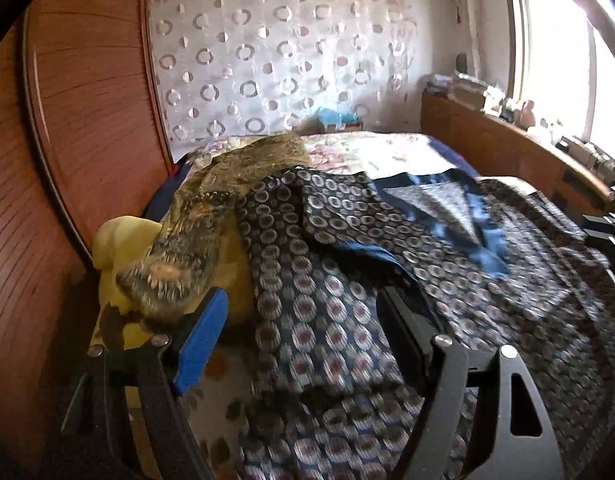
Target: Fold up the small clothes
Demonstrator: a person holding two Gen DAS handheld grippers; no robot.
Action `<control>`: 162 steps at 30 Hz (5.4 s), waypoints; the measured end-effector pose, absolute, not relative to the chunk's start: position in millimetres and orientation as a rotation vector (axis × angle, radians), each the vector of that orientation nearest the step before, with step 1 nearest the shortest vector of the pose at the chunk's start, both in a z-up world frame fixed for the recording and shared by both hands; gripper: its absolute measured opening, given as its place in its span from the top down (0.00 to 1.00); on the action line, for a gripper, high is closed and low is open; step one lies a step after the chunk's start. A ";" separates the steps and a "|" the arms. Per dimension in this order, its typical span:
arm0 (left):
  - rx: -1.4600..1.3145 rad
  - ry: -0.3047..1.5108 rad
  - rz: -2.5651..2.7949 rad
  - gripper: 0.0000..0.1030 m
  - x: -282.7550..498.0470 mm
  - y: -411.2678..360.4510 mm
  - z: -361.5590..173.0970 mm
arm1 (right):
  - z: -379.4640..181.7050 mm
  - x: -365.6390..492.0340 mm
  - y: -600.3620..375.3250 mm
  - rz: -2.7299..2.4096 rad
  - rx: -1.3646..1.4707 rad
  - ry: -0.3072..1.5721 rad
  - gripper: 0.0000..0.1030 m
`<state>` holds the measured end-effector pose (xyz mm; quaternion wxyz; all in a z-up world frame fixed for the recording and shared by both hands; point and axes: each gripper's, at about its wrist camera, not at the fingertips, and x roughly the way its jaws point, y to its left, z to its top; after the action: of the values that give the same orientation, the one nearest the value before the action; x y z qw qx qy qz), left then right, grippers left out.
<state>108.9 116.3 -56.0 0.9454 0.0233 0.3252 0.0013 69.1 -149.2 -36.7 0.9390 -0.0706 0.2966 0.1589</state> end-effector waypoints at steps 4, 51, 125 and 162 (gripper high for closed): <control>0.079 0.711 0.023 0.25 137.9 118.7 -63.1 | -51.6 48.6 -168.4 0.274 -0.134 0.647 0.49; 0.105 0.843 -0.257 0.26 126.9 -0.1 -95.6 | -17.6 -31.1 -325.8 -0.023 0.084 0.765 0.49; 0.002 0.659 -0.304 0.01 46.1 -3.9 -40.3 | -14.2 62.6 -281.8 0.144 0.120 0.808 0.58; -0.035 0.656 -0.258 0.00 45.1 12.8 -51.4 | -0.7 67.6 -223.9 0.202 -0.033 0.706 0.60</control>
<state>45.1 12.8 -51.4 0.9383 -0.0173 0.3215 -0.1264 67.6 -223.9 -0.7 0.9333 -0.0163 0.3449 0.0988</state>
